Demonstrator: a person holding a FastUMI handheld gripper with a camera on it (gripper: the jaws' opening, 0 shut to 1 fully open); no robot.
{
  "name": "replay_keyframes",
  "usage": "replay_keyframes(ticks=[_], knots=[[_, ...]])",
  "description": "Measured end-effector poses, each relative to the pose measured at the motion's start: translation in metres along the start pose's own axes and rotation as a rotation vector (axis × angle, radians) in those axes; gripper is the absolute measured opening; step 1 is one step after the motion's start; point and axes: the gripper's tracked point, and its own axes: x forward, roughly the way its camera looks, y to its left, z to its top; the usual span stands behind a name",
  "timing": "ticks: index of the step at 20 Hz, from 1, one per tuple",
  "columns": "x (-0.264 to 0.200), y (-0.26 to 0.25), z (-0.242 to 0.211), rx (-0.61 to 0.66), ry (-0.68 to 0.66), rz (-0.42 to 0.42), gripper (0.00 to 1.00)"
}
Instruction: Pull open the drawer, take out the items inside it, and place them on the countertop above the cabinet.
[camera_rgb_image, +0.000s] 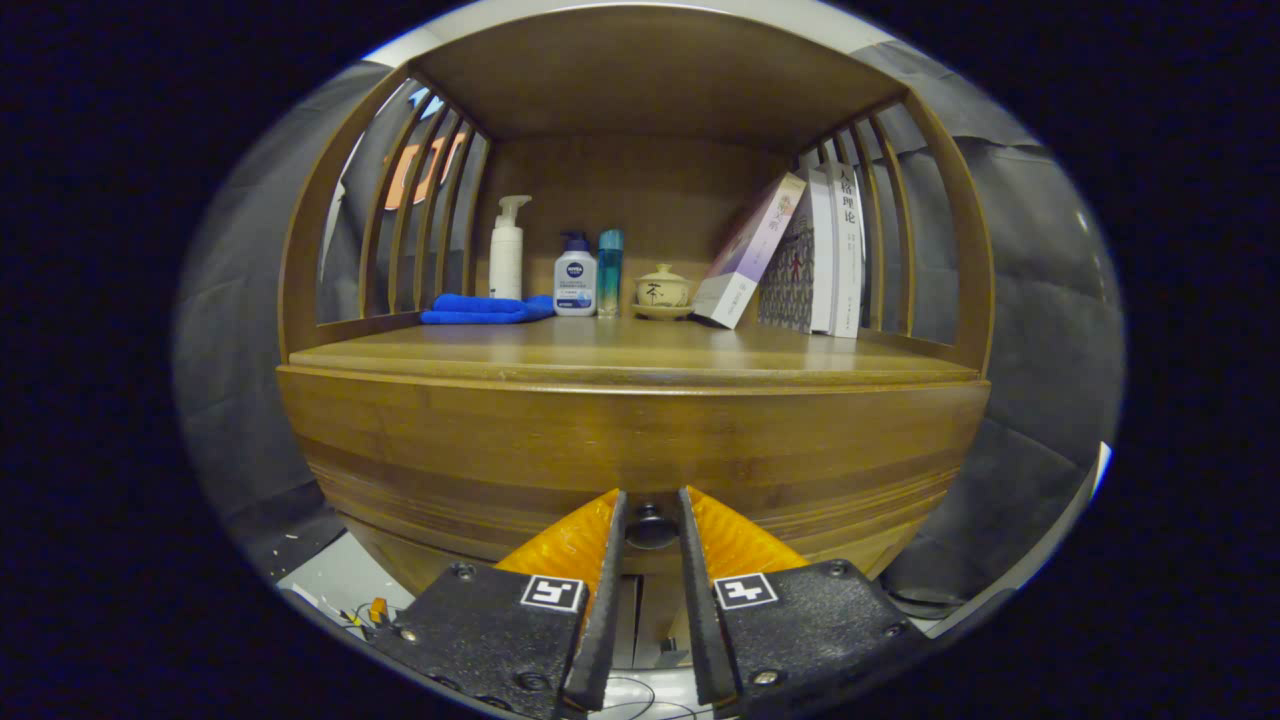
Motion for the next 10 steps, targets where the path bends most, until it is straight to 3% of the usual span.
replay_keyframes(ticks=[5, 10], knots=[[0.007, 0.001, -0.019, 0.08, 0.056, 0.042, 0.37], [0.007, -0.002, -0.019, 0.056, 0.049, 0.035, 0.28]])
